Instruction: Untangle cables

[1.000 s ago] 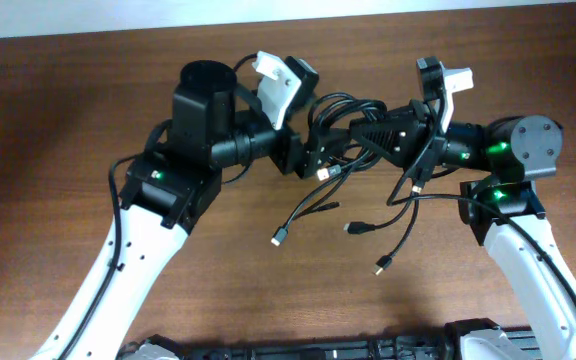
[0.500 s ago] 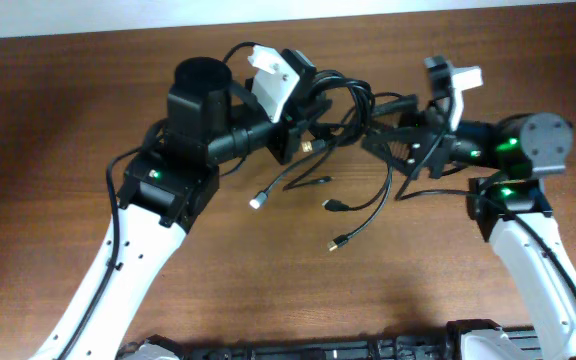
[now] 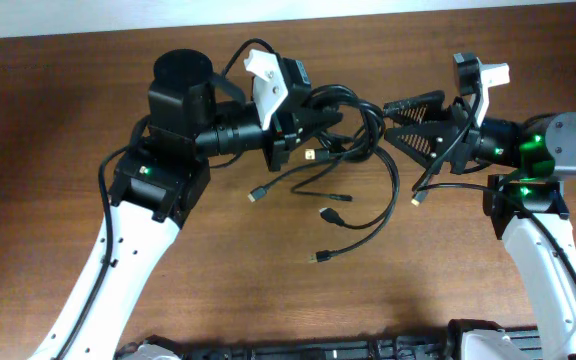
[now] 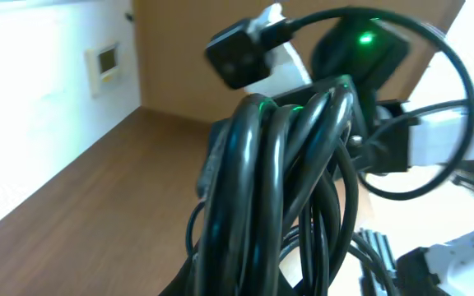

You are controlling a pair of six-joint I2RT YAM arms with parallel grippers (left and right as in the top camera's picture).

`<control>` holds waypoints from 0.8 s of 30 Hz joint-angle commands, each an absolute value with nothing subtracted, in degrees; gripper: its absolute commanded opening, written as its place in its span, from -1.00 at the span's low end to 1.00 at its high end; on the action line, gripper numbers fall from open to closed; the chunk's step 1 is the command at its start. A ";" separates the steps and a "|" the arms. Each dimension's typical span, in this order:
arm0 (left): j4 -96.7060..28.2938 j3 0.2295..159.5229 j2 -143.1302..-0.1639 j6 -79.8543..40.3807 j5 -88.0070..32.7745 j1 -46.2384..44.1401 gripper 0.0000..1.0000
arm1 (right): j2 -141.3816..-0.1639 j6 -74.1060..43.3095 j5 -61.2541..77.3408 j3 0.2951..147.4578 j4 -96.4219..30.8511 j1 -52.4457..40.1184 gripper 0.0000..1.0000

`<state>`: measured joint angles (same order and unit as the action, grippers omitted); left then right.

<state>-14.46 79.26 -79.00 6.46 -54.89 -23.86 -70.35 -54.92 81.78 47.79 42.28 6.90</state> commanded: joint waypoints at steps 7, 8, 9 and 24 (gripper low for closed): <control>-12.51 79.77 -78.96 6.59 -59.16 -24.10 -1.00 | -69.47 -54.76 84.07 48.29 42.48 7.09 0.49; -11.84 79.77 -78.96 6.04 -59.16 -24.38 -1.00 | -69.47 -54.76 84.09 48.29 42.48 7.09 0.48; -10.87 79.77 -78.98 5.63 -59.11 -24.69 -1.00 | -69.47 -54.76 84.12 48.29 42.48 7.09 0.49; -7.70 79.77 -78.98 0.78 -46.52 -28.77 -1.00 | -69.47 -54.74 86.48 48.29 42.50 7.09 0.47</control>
<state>-8.75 79.26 -79.02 2.81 -48.93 -28.73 -70.32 -55.05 84.18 47.79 42.28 6.90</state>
